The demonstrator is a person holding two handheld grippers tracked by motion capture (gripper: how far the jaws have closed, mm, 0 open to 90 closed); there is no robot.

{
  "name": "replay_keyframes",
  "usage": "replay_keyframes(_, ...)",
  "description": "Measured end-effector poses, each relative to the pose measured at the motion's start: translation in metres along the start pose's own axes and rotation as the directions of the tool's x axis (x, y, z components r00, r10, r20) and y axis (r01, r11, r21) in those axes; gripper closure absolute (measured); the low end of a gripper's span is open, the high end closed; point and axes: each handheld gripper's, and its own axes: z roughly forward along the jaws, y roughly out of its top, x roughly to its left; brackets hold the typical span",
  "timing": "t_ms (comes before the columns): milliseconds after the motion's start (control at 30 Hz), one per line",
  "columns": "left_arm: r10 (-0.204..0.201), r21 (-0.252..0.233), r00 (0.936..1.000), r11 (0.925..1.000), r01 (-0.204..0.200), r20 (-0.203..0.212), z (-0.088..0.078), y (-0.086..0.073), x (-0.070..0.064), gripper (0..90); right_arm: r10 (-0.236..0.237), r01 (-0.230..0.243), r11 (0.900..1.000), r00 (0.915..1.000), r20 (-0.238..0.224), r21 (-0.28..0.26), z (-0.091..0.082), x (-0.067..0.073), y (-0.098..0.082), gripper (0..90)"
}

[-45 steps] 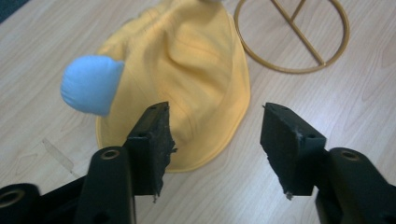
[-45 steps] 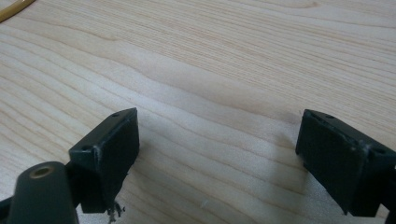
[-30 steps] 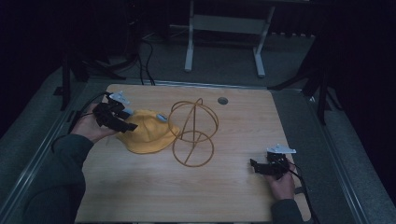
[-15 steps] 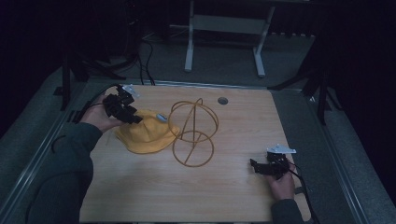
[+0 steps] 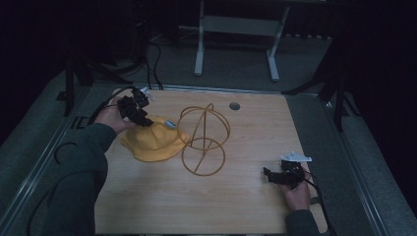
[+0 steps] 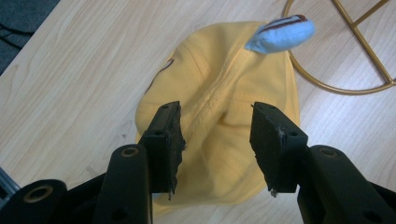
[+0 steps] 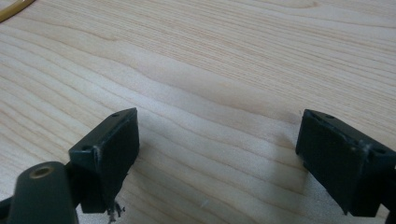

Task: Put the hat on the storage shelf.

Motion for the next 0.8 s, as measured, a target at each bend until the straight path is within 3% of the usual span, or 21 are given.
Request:
replay_keyframes(167, 0.012, 0.053, 0.9999, 0.9985, -0.012, 0.004, 0.011, 0.006, 0.000, 53.5, 0.000, 0.000, 1.000, 1.0000, 0.000, 0.000, 0.000, 0.000, 0.000, 13.3)
replay_keyframes(300, 0.027, 0.078, 0.9995, 0.9966, -0.025, -0.018, 0.017, 0.010, 0.000, 55.7, 0.000, 0.000, 1.000, 1.0000, 0.000, 0.000, 0.000, 0.000, 0.000, 13.3)
replay_keyframes(500, 0.057, 0.101, 0.9978, 0.9935, -0.053, -0.036, 0.023, 0.016, 0.000, 54.3, -0.002, 0.002, 1.000, 1.0000, 0.000, 0.001, 0.000, 0.000, 0.000, 13.3)
replay_keyframes(633, 0.063, 0.085, 0.9961, 0.9947, -0.058, -0.061, 0.024, 0.020, 0.001, 48.8, -0.002, 0.002, 1.000, 1.0000, 0.000, 0.000, 0.000, 0.000, 0.000, 13.3)
replay_keyframes(800, 0.094, 0.157, 0.9936, 0.9840, -0.084, -0.062, 0.038, 0.022, -0.004, 49.7, -0.002, 0.002, 1.000, 1.0000, 0.001, 0.001, 0.000, 0.000, 0.000, 13.3)
